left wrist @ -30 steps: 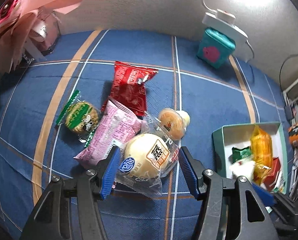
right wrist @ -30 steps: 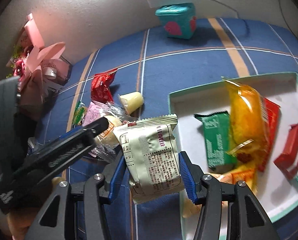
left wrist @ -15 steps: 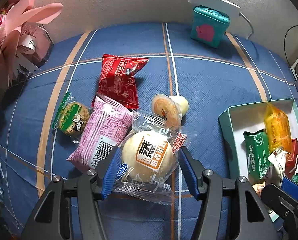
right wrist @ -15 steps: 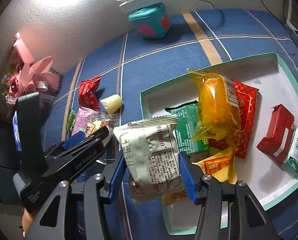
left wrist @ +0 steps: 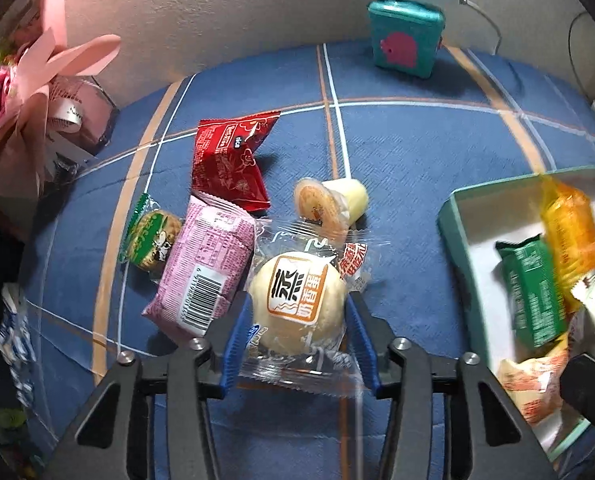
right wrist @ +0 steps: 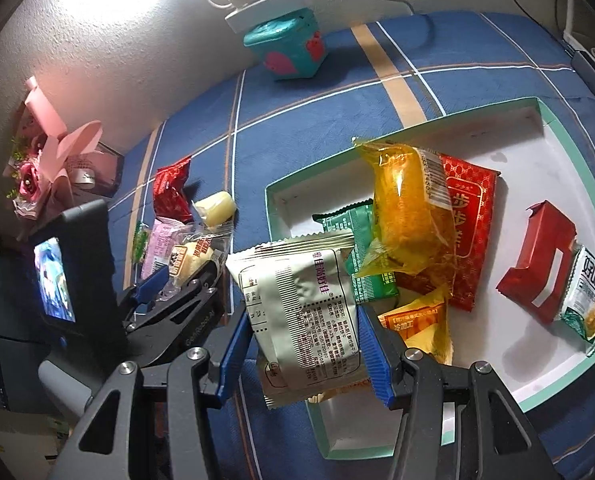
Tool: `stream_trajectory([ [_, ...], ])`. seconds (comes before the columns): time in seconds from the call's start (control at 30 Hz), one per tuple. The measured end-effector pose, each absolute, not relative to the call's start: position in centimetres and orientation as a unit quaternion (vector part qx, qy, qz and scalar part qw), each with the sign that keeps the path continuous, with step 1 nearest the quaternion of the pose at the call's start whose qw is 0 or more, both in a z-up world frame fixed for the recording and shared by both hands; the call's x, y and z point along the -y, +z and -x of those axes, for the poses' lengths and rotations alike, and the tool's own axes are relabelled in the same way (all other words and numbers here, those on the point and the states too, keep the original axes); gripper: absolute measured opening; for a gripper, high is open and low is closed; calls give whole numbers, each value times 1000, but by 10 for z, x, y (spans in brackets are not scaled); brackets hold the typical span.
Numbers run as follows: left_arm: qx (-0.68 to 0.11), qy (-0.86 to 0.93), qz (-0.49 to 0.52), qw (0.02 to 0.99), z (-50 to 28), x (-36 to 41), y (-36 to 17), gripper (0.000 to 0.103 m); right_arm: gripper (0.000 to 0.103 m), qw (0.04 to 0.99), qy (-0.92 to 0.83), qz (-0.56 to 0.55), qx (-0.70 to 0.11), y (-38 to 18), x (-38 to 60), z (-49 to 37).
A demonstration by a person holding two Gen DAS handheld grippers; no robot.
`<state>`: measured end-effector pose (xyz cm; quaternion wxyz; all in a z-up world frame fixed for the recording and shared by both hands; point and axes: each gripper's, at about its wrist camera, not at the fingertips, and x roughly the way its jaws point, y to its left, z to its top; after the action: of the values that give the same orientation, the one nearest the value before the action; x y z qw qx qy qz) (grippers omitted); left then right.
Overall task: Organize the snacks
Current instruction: 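Carry both packs to the white tray and open both tools to release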
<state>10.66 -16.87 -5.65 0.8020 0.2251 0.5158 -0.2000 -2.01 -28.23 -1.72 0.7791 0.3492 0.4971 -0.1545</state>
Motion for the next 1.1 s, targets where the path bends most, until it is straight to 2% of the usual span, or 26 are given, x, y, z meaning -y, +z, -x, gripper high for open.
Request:
stream_trajectory([
  [0.17, -529, -218, -179, 800, -93, 166, -48, 42, 55, 783, -150, -355, -489, -10, 286, 26],
  [0.5, -524, -249, -87, 810, -88, 149, -4, 42, 55, 786, -151, -371, -471, 0, 298, 39],
  [0.77, -483, -310, -93, 814, -63, 184, 31, 42, 55, 776, -210, -394, -445, 0, 344, 70],
  [1.1, -488, -345, -149, 787, -33, 231, -2, 42, 55, 761, -270, -407, -427, -16, 394, 100],
])
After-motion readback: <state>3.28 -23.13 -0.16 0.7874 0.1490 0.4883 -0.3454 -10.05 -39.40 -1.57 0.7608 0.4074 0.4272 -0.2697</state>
